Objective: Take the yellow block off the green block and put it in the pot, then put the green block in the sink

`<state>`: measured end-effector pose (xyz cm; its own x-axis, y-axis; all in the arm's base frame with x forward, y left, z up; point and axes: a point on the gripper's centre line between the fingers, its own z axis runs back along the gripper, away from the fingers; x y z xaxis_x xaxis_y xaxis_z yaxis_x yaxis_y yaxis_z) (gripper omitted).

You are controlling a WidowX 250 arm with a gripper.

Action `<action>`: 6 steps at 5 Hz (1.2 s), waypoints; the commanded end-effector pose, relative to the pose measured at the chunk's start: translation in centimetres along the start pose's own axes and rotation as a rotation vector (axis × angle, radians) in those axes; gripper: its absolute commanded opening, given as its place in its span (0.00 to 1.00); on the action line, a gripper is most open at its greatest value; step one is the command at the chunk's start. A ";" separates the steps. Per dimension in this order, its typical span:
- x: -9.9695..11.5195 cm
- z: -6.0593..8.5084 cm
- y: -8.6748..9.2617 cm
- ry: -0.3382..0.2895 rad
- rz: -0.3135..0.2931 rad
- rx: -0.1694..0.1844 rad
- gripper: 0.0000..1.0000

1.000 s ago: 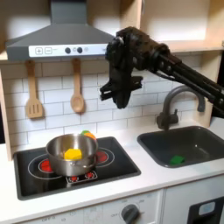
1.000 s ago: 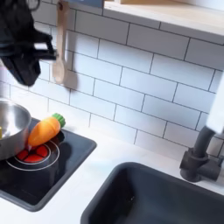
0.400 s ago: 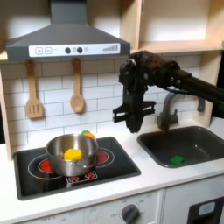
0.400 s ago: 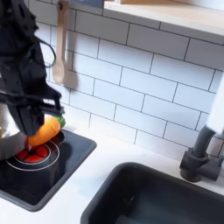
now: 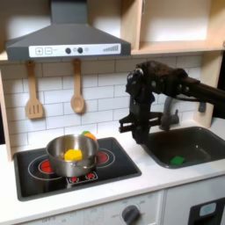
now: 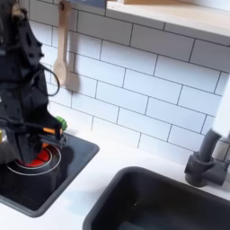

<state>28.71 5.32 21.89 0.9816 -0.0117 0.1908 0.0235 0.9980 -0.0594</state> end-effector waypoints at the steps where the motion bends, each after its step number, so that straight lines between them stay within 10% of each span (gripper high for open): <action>1: -1.7 -0.3 -0.1 0.009 0.004 0.030 1.00; 6: -2.1 -0.5 0.0 0.030 0.008 0.128 1.00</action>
<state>26.72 5.30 21.15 0.9853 -0.0042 0.1711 -0.0073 0.9977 0.0668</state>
